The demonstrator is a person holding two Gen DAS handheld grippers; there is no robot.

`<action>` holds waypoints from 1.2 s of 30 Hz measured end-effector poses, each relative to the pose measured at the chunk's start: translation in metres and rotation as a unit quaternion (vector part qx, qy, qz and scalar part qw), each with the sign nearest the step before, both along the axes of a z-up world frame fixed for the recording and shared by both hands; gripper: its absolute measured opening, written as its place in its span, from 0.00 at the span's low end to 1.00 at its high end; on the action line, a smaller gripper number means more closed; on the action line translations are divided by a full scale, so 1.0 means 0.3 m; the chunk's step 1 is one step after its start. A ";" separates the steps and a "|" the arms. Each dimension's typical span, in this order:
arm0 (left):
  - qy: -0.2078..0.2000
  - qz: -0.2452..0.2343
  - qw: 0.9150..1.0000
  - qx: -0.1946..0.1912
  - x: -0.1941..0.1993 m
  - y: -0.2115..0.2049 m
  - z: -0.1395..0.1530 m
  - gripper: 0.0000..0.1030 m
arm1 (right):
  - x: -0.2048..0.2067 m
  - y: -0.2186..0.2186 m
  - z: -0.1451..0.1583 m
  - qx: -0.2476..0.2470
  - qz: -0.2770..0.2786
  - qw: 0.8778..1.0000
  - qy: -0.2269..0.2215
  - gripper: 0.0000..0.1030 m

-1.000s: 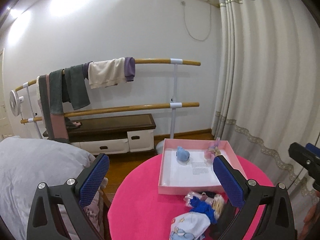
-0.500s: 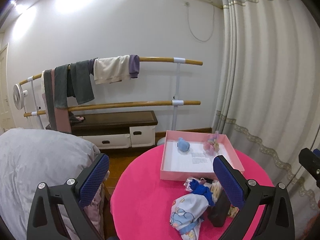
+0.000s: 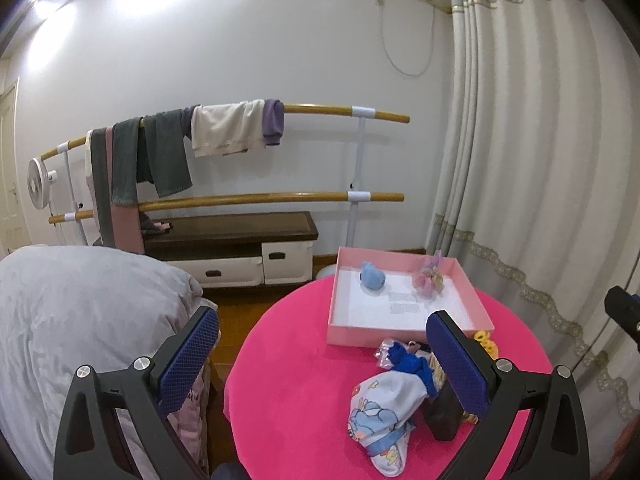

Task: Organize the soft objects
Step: 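Withdraw both tools from the box back toward the table items, then grasp the white printed hat with the left tool while the right tool grasps the beige scrunchie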

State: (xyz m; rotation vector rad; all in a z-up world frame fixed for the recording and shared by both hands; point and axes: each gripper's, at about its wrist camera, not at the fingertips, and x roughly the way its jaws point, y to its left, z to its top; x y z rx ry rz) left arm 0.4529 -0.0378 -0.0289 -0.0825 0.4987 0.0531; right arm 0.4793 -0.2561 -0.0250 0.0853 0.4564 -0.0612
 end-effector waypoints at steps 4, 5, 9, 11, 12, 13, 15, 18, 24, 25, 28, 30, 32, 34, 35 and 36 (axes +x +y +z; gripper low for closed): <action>0.016 -0.001 1.000 0.002 0.000 0.003 -0.016 1.00 | 0.018 -0.026 -0.025 0.002 -0.008 1.000 0.016 1.00; 0.021 -0.001 1.000 0.002 0.001 0.002 -0.020 1.00 | 0.022 -0.034 -0.033 0.003 -0.010 1.000 0.020 1.00; 0.040 -0.005 0.999 0.006 0.007 -0.005 -0.046 1.00 | 0.038 -0.058 -0.079 0.002 -0.014 0.999 0.042 1.00; 0.055 -0.009 0.998 0.009 0.017 -0.014 -0.071 1.00 | 0.050 -0.065 -0.111 0.001 -0.015 0.998 0.057 1.00; 0.062 -0.010 0.998 0.010 0.021 -0.018 -0.086 1.00 | 0.056 -0.070 -0.132 0.002 -0.014 0.998 0.066 1.00; 0.070 -0.012 0.997 0.009 0.029 -0.024 -0.097 1.00 | 0.066 -0.078 -0.163 0.004 -0.012 0.997 0.079 1.00; 0.087 -0.018 0.996 0.006 0.042 -0.035 -0.131 1.00 | 0.078 -0.090 -0.213 0.003 -0.015 0.995 0.102 1.00; 0.110 -0.028 0.994 0.008 0.066 -0.056 -0.176 1.00 | 0.107 -0.112 -0.307 0.005 -0.012 0.990 0.143 1.00; 0.149 -0.038 0.988 -0.001 0.153 -0.073 -0.259 1.00 | 0.151 -0.138 -0.453 -0.001 -0.009 0.979 0.202 0.99; 0.156 -0.040 0.987 -0.004 0.167 -0.077 -0.271 1.00 | 0.160 -0.143 -0.477 -0.001 -0.007 0.977 0.211 0.99; 0.167 -0.043 0.985 -0.007 0.201 -0.083 -0.311 1.00 | 0.181 -0.148 -0.527 -0.005 -0.002 0.973 0.231 0.94; 0.175 -0.049 0.983 -0.009 0.225 -0.097 -0.339 1.00 | 0.192 -0.152 -0.552 -0.005 0.000 0.971 0.238 0.93; 0.179 -0.056 0.982 -0.010 0.248 -0.117 -0.362 1.00 | 0.203 -0.160 -0.575 -0.004 0.002 0.969 0.247 0.92; 0.180 -0.060 0.982 -0.010 0.270 -0.128 -0.387 1.00 | 0.213 -0.163 -0.594 -0.002 0.006 0.968 0.253 0.91; 0.184 -0.060 0.981 -0.009 0.284 -0.135 -0.399 1.00 | 0.216 -0.163 -0.602 0.000 0.010 0.967 0.255 0.90; 0.187 -0.058 0.981 -0.009 0.296 -0.136 -0.410 1.00 | 0.221 -0.162 -0.611 0.001 0.014 0.966 0.258 0.89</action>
